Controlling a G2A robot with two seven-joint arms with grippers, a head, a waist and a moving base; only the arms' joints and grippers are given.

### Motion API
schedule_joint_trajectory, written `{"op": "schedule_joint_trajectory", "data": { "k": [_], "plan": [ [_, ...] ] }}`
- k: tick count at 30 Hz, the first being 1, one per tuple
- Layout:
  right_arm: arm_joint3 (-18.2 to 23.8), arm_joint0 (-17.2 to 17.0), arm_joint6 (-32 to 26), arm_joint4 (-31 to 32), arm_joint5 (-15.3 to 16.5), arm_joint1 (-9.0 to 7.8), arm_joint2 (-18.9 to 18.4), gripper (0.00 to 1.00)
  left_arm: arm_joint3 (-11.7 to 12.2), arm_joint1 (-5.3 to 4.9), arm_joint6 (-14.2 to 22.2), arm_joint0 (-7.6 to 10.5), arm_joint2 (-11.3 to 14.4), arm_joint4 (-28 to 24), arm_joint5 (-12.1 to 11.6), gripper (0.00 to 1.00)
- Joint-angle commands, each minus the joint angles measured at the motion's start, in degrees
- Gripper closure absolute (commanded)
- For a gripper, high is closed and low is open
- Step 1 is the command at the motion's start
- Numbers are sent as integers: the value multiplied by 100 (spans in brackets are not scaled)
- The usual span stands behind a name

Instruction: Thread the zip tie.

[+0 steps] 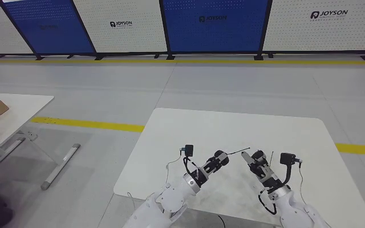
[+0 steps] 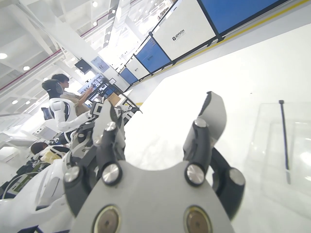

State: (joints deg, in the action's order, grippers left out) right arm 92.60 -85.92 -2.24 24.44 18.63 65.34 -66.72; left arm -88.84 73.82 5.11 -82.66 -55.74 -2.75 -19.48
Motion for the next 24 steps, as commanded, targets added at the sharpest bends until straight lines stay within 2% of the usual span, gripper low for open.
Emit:
{"op": "schedule_joint_trajectory", "data": {
  "k": [1,6,8,10,12,15,16,18,24],
  "plan": [
    [-1,3,-1,3,1,0,4,0,5,0,-87,1,0,127,0,100],
    [-1,3,-1,3,1,0,4,0,5,0,-87,1,0,127,0,100],
    [14,23,54,313,-165,-4,-37,0,-47,7,-128,-12,2,43,0,100],
    [19,27,142,614,-288,-2,-50,0,-147,13,-124,-45,-37,-256,0,100],
    [-14,45,73,682,-174,-8,-84,0,-247,9,-68,-78,-121,-549,0,100],
    [-82,97,-88,1046,-47,-37,-170,0,-333,-1,180,-157,-234,-1095,0,100],
    [-95,113,-83,1421,-90,-47,-162,0,-339,-10,355,-181,-275,-1305,0,100],
    [-95,124,0,1737,-122,-41,-105,0,-316,-21,708,-192,-299,-1659,10,100],
    [-95,124,0,1737,-122,-41,-105,0,-316,-21,708,-192,-299,-1659,10,100]
  ]
}}
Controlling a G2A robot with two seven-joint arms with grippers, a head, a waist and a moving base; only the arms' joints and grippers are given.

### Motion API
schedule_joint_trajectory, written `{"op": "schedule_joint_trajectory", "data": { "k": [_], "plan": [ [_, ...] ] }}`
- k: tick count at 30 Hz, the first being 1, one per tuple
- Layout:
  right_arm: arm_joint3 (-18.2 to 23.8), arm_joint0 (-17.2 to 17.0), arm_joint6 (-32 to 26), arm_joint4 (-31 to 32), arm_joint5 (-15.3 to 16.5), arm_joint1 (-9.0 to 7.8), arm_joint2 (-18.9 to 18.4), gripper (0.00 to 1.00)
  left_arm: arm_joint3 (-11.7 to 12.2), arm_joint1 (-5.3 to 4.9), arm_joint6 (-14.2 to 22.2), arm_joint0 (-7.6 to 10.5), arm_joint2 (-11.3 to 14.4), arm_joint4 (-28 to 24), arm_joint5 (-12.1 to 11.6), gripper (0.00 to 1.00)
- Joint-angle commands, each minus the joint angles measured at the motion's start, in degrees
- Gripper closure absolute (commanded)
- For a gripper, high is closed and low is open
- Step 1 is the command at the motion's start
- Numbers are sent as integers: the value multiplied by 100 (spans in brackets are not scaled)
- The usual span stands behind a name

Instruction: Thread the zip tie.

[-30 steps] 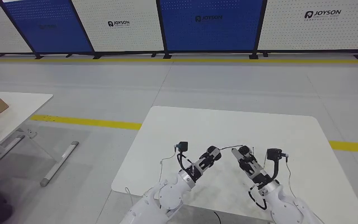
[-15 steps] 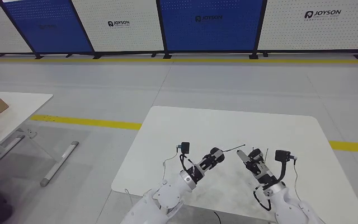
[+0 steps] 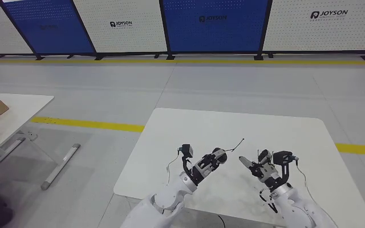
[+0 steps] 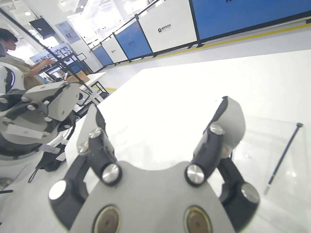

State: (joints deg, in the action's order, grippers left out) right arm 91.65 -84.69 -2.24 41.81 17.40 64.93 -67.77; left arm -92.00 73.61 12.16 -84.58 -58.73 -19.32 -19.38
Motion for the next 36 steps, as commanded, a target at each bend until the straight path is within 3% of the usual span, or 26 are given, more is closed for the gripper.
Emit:
{"op": "schedule_joint_trajectory", "data": {
  "k": [1,10,12,17,25,29,36],
  "plan": [
    [0,0,-1,0,1,0,0,0,0,0,3,0,0,-2,0,100],
    [-219,230,-335,-151,55,73,243,0,49,40,-440,76,138,422,20,100],
    [-251,284,-262,-154,6,102,312,63,70,51,-549,93,174,529,11,100],
    [-284,389,-247,-40,-134,156,467,76,180,87,-663,163,290,563,71,100],
    [-327,486,-314,71,-217,214,613,73,341,126,-673,304,390,576,123,100],
    [-331,503,-325,71,-190,229,608,76,401,141,-720,357,415,612,168,100],
    [-307,487,-356,120,-73,242,597,71,487,169,-809,429,462,681,202,100]
  ]
}}
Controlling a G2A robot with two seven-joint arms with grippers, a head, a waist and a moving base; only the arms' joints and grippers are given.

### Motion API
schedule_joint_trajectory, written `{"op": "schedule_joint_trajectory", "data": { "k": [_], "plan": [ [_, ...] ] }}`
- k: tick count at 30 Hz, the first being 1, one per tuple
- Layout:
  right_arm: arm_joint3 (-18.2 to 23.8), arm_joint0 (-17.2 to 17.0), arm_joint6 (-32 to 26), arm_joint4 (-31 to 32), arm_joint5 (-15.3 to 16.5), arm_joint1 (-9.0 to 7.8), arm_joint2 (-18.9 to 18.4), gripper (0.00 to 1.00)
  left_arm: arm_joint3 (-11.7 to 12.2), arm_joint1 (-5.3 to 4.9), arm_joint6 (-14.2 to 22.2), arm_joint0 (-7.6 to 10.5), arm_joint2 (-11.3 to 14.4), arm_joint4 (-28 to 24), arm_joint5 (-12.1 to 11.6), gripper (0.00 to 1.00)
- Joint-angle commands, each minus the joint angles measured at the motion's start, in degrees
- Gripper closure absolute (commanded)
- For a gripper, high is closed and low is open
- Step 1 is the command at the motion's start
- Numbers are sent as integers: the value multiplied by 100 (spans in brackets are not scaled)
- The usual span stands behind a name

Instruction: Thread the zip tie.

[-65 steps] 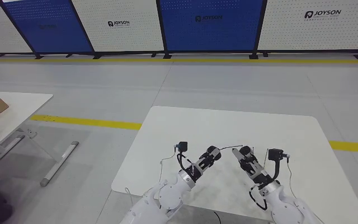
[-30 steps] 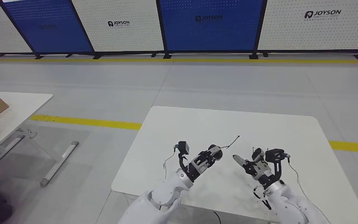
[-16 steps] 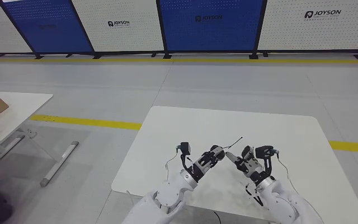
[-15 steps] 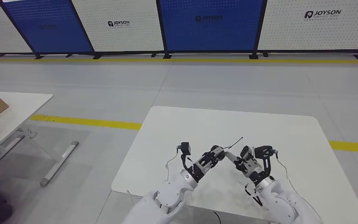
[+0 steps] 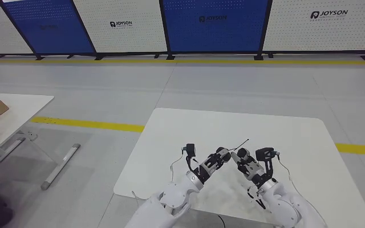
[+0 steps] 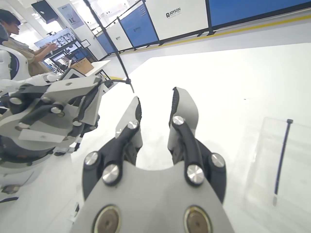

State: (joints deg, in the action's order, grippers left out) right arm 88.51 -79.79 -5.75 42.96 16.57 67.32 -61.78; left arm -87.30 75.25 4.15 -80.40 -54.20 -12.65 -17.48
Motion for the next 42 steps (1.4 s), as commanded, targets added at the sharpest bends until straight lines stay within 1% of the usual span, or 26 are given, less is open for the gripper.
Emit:
{"op": "schedule_joint_trajectory", "data": {
  "k": [1,3,7,10,19,21,23,24,25,31,37,39,42],
  "plan": [
    [14,-7,-3,5,20,3,-5,71,31,7,-19,23,17,31,23,100],
    [30,-18,18,5,35,7,-18,68,61,15,-32,43,34,52,41,100],
    [59,-53,68,12,58,13,-51,69,137,33,-60,88,73,87,71,100],
    [68,-69,81,19,71,19,-67,75,179,45,-84,109,96,114,75,100],
    [54,-85,91,10,96,38,-108,81,217,61,-93,95,133,177,59,100],
    [50,-86,86,16,106,42,-114,87,234,67,-90,96,147,186,58,100],
    [48,-87,85,21,116,46,-119,87,246,71,-88,101,157,191,58,100],
    [46,-89,83,26,122,48,-122,91,254,74,-85,101,164,197,58,100],
    [46,-91,83,29,127,49,-125,100,258,76,-85,102,166,202,57,100],
    [38,-121,89,66,147,59,-140,100,228,80,-107,73,151,204,-8,100],
    [10,-132,58,142,166,71,-119,100,122,77,-100,4,124,213,-200,100],
    [-17,-121,36,177,169,78,-94,100,58,72,-92,-31,106,241,-200,100],
    [-47,-104,35,191,181,89,-73,100,33,67,-93,-66,76,266,-200,100]
  ]
}}
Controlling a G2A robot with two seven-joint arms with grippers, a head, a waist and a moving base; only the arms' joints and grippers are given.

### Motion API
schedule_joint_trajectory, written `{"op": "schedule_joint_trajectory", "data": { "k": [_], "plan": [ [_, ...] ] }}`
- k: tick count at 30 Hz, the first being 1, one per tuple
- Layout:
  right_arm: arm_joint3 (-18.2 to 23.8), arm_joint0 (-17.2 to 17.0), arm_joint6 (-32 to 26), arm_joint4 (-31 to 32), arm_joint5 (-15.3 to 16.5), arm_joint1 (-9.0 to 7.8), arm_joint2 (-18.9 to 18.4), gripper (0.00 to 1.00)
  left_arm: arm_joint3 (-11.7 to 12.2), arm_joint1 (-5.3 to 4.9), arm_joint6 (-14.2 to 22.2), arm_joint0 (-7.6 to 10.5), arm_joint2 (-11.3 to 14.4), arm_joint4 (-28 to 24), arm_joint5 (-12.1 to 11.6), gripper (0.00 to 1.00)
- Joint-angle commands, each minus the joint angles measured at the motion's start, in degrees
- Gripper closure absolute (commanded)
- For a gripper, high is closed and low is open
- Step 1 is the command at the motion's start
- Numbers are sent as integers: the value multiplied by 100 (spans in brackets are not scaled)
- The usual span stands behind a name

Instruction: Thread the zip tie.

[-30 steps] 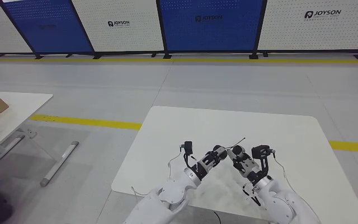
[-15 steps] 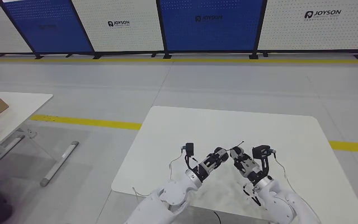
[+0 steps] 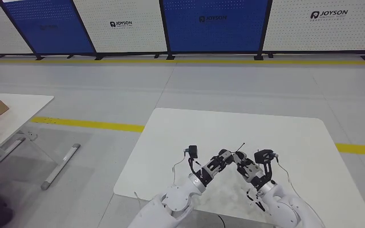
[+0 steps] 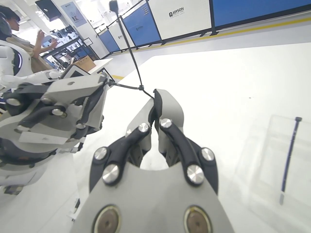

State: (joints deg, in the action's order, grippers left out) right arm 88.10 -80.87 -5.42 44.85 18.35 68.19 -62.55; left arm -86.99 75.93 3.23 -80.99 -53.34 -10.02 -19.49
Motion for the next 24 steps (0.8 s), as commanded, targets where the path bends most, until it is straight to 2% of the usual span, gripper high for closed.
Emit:
{"op": "schedule_joint_trajectory", "data": {
  "k": [1,5,24],
  "plan": [
    [-12,7,3,5,8,5,6,100,10,-1,0,-9,-18,3,1,100],
    [-26,2,11,23,20,12,-2,100,24,4,33,-16,-22,-43,1,100],
    [-187,69,-59,114,26,64,63,100,-708,24,261,-332,-306,8,1,100]
  ]
}}
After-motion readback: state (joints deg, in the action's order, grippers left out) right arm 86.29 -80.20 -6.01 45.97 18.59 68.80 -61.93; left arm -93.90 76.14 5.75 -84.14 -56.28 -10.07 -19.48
